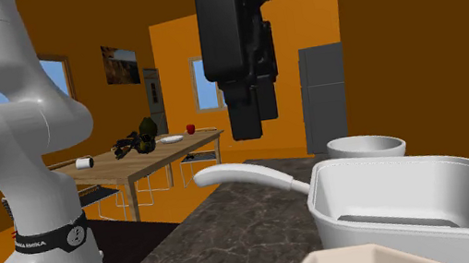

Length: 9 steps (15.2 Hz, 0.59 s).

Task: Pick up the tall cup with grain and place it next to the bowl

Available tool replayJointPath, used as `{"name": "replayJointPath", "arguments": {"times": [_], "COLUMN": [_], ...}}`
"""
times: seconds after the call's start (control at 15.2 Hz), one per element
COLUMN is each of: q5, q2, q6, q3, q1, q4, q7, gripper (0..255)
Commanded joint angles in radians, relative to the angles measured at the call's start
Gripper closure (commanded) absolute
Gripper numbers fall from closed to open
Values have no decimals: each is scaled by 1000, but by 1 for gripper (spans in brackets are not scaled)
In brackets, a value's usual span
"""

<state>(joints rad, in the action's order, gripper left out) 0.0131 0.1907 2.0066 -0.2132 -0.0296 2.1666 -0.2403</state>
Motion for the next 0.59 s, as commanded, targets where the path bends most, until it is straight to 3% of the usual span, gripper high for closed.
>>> {"name": "replayJointPath", "arguments": {"times": [0.0, 0.53], "q5": [-12, -77], "q2": [-74, -344], "q6": [27, 89], "q3": [-15, -48], "q1": [-5, -39], "q4": [-42, -228], "q7": [-23, -103], "gripper": [0, 0]}}
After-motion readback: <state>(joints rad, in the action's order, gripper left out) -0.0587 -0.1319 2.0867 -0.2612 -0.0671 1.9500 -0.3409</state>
